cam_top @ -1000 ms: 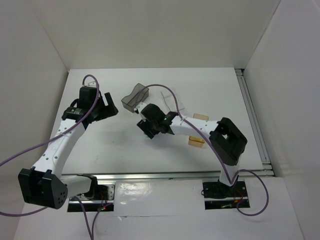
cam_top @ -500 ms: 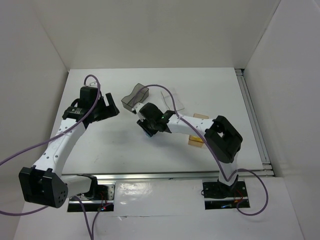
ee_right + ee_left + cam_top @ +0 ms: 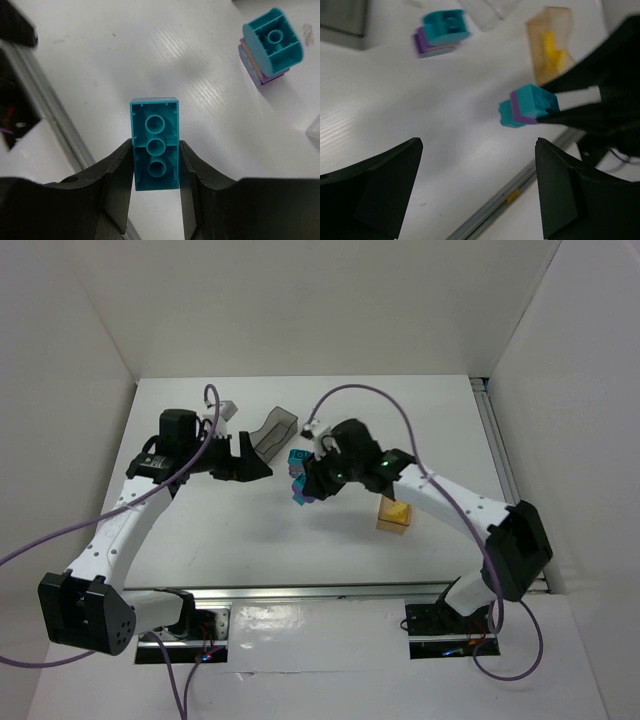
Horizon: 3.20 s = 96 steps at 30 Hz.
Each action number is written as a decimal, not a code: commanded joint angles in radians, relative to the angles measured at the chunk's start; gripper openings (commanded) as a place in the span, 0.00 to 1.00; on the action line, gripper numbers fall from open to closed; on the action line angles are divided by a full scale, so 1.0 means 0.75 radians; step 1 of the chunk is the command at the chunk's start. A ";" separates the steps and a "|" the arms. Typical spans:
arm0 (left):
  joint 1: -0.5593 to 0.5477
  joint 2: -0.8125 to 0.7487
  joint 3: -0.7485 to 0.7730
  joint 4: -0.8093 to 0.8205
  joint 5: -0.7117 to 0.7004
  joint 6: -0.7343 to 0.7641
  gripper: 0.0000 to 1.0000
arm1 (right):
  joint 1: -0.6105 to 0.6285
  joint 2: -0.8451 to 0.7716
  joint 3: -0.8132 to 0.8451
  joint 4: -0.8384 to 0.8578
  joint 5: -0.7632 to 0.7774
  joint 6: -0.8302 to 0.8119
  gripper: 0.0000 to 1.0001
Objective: Sort the legos into containers by color
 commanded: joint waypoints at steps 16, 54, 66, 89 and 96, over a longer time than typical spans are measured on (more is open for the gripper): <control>-0.190 0.182 0.106 0.142 0.997 0.338 0.94 | -0.296 -0.235 -0.125 0.291 -0.995 0.314 0.15; -0.157 0.296 0.096 0.218 0.425 -0.008 0.00 | -0.488 -0.047 -0.026 0.308 0.290 0.545 0.22; -0.030 0.135 0.051 0.271 0.208 -0.247 0.00 | -0.458 0.481 0.329 0.231 0.477 0.441 0.68; -0.106 0.133 0.042 0.333 -0.365 -0.615 0.00 | 0.035 -0.125 -0.066 0.451 0.254 0.899 0.89; -0.118 0.120 0.028 0.333 -0.365 -0.615 0.00 | 0.091 0.055 0.036 0.496 0.266 0.899 0.89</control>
